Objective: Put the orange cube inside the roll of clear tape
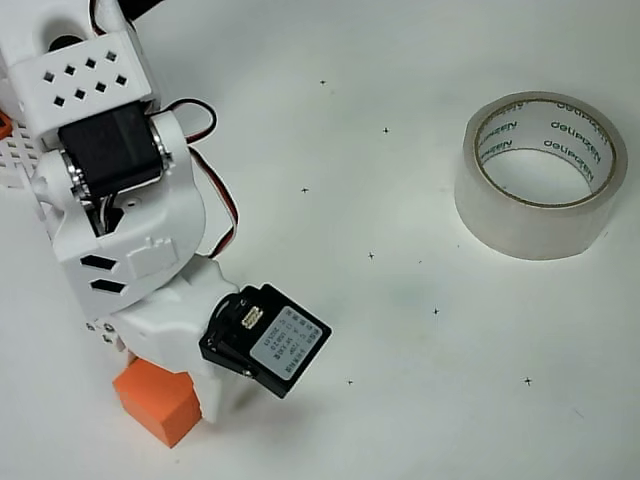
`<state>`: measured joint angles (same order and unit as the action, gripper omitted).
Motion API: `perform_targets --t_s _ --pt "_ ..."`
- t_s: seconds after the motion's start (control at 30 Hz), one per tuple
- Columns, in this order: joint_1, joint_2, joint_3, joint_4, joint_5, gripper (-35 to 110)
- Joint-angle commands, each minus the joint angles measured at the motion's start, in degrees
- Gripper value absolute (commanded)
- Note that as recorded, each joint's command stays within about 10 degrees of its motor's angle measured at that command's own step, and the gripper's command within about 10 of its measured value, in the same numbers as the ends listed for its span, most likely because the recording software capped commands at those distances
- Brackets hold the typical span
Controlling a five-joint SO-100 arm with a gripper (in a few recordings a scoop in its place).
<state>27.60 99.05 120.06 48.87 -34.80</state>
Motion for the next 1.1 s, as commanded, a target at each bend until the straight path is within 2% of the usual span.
perform_targets --t_s 0.0,0.27,0.53,0.77,1.07 --pt "0.1 1.3 -1.8 -0.2 -0.9 28" --pt "-2.8 4.6 -1.4 0.2 -0.2 22" --pt "-8.6 14.1 -1.9 9.5 4.4 20" --pt "-16.3 23.0 -3.1 15.4 9.8 20" --pt "-29.6 33.0 -5.4 15.4 18.7 20"
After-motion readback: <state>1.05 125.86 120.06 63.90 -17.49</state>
